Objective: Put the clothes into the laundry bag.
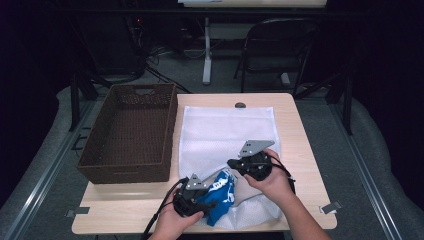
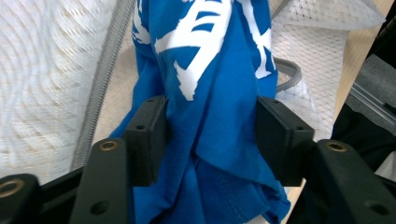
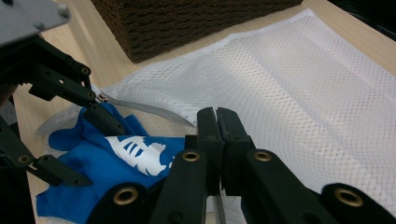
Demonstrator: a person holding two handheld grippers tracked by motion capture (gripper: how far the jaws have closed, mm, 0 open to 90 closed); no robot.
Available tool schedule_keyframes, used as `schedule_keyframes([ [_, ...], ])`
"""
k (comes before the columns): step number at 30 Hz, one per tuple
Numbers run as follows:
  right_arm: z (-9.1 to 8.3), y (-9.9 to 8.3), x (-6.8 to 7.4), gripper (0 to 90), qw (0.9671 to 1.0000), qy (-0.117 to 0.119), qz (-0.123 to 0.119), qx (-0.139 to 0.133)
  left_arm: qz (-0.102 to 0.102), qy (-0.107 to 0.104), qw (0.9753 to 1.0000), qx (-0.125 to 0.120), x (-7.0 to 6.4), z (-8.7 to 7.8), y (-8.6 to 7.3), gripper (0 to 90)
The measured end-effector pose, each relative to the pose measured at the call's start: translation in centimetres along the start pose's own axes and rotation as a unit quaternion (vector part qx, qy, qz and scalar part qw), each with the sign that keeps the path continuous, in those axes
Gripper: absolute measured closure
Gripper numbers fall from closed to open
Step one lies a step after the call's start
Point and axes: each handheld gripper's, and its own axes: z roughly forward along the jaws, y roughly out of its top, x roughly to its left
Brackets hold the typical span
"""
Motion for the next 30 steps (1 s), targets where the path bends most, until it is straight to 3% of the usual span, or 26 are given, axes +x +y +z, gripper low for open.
schedule_keyframes([
  [12, 0.0, 0.0, 0.1, 89.0, 1.0000, 0.002, -0.002, 0.001, 0.006, -0.002, 0.9999, -0.008, 0.3, 0.6, -0.7, 66.0],
  [22, 0.0, 0.0, 0.2, 88.9, 1.0000, 0.003, -0.001, 0.001, -0.002, -0.004, 0.9999, -0.012, 0.3, 0.7, -0.5, 72.4],
  [30, 0.0, 0.0, 0.2, 88.9, 1.0000, 0.004, -0.001, -0.002, 0.004, -0.003, 0.9999, -0.015, 0.3, 0.5, 0.6, 74.9],
])
